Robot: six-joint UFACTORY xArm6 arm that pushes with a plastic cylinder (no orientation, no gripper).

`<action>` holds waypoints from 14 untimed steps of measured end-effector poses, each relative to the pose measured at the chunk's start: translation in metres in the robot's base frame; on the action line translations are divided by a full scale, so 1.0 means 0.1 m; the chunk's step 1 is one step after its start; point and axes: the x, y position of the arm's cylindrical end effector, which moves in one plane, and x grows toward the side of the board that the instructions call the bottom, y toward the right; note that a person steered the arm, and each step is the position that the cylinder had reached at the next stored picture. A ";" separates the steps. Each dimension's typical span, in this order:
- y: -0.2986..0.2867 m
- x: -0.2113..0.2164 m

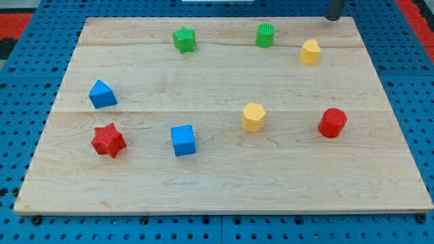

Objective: Push the green circle right above the heart

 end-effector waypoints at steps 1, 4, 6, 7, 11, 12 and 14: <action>-0.10 0.00; -1.22 0.00; -1.28 0.00; -1.28 0.00; -1.85 0.01; -2.23 0.01; -2.25 0.01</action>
